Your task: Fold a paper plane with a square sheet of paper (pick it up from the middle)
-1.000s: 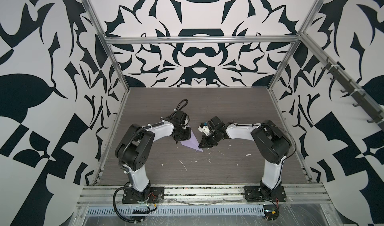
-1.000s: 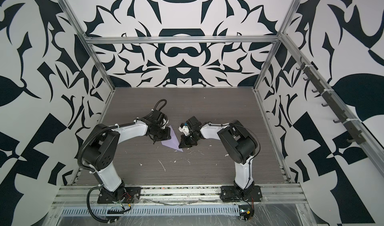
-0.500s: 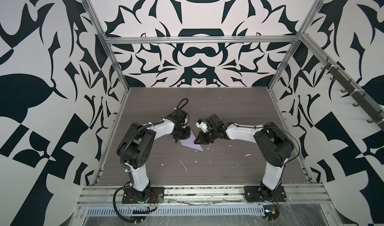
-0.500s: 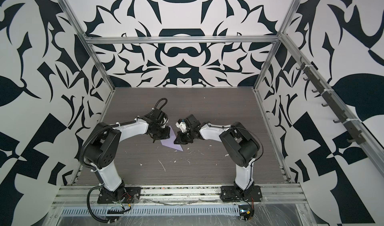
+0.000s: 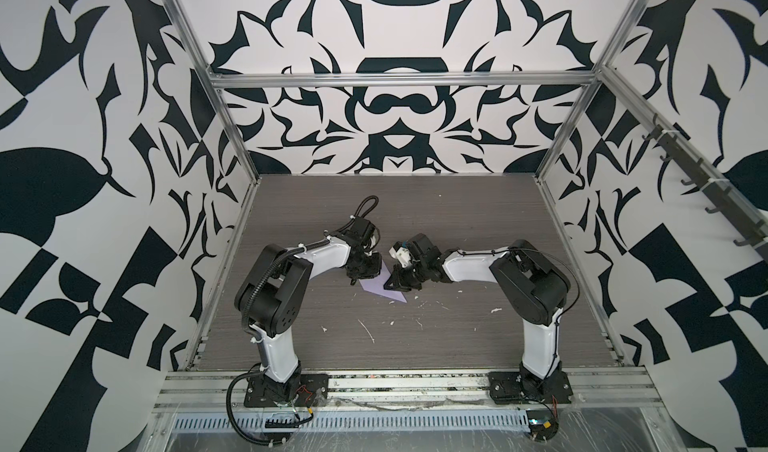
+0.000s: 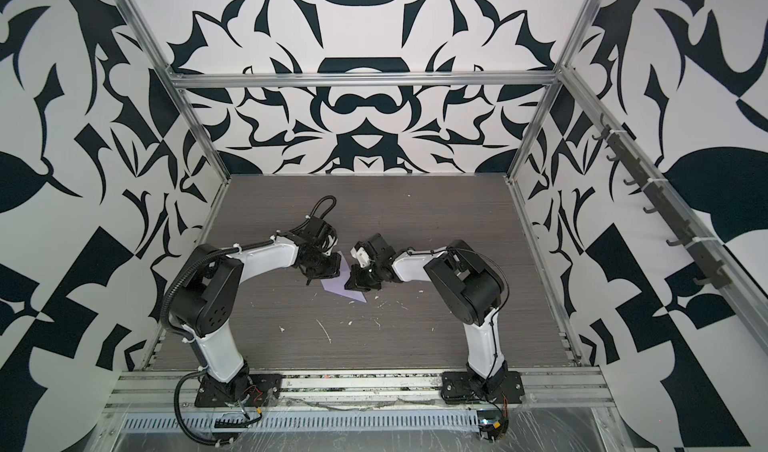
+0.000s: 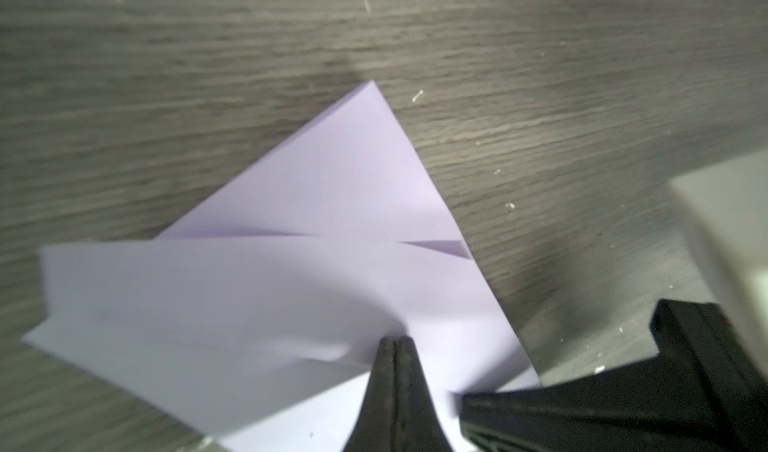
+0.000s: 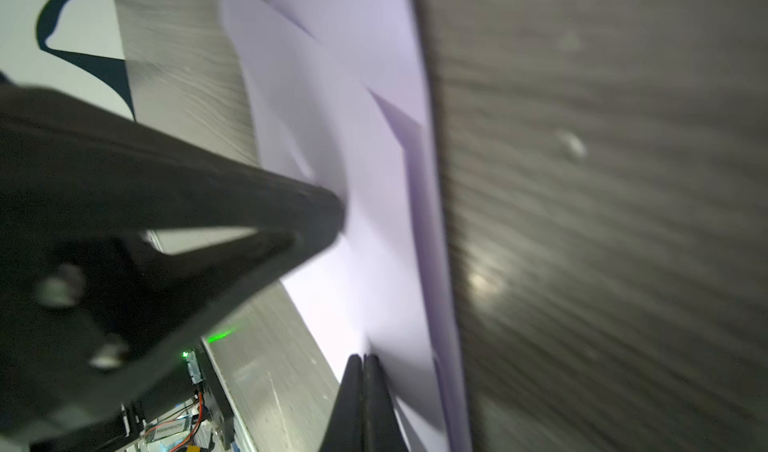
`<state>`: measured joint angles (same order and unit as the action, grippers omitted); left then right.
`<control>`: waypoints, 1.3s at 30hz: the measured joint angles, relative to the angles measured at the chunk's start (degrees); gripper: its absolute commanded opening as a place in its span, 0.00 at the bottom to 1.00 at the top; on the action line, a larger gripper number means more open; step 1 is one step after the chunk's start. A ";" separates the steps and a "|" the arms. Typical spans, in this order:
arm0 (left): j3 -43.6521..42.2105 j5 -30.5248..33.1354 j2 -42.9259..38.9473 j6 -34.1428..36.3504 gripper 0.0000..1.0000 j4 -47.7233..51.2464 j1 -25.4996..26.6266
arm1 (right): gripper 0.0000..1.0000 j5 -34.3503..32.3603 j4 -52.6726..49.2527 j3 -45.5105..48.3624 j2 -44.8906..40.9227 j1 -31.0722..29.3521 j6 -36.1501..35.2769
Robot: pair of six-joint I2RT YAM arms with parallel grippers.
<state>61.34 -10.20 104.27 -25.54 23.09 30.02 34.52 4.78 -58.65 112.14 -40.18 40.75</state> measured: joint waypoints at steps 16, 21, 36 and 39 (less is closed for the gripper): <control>1.05 0.15 0.57 0.96 0.03 1.38 0.02 | 0.00 -1.09 3.67 17.64 -13.07 1.92 1.92; 2.80 -0.09 1.18 0.42 0.15 2.45 0.02 | 0.00 -4.04 0.20 18.29 -17.79 1.97 2.14; -13.00 -4.79 -15.58 -21.38 0.61 -19.23 -1.49 | 0.32 -15.50 -2.82 10.56 -21.99 1.97 -7.08; -16.63 -6.10 -14.16 -24.59 0.61 -23.61 -1.77 | 0.43 -16.57 -2.69 10.56 -21.53 1.97 -7.74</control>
<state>44.71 -16.29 90.11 -50.13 -0.51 28.25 17.96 2.09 -48.10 90.61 -38.22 33.01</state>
